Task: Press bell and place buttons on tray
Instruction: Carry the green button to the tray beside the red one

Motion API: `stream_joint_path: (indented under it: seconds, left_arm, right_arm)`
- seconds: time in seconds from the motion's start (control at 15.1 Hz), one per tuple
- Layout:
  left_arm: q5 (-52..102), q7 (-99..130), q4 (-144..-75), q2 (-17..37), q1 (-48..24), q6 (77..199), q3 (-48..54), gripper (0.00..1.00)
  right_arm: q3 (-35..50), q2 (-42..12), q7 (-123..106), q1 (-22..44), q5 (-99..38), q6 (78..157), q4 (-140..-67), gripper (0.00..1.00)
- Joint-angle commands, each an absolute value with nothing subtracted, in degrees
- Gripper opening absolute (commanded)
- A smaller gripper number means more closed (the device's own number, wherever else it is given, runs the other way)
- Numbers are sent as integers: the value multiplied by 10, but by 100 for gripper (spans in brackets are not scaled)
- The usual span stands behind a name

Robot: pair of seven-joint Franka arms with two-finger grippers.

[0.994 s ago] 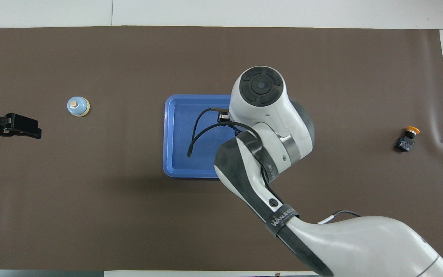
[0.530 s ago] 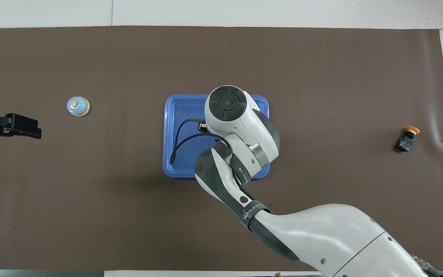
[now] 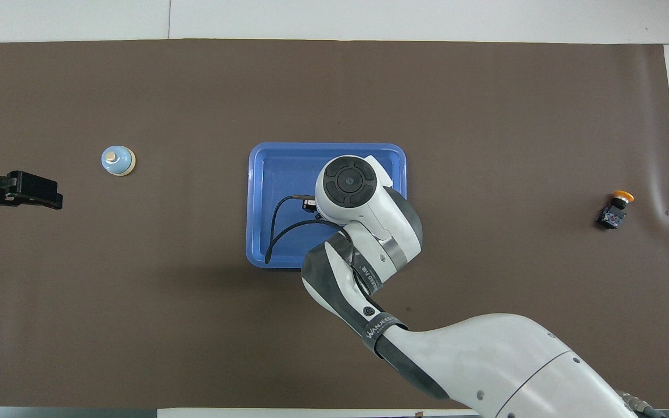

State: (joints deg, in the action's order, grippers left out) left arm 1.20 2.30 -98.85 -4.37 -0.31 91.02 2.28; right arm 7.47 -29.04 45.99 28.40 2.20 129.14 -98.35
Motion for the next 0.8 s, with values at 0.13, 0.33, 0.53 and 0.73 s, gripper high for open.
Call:
stream_joint_path:
  seconds: [0.13, 0.33, 0.53, 0.73]
  left_arm:
    - [16, 23, -990, -51, -1, 906, 22, 100]
    - [17, 23, -990, -51, -1, 906, 22, 100]
    - [16, 23, -990, -51, -1, 906, 23, 100]
    - [16, 23, -990, -51, -1, 906, 23, 100]
  right_arm:
    - [69, -272, 488, 268, 13, 1223, -957, 100]
    - [57, -250, 483, 234, 19, 1183, -939, 100]
    - [57, -213, 458, 179, 26, 1135, -943, 100]
    - [58, -182, 399, 101, 33, 1104, -951, 100]
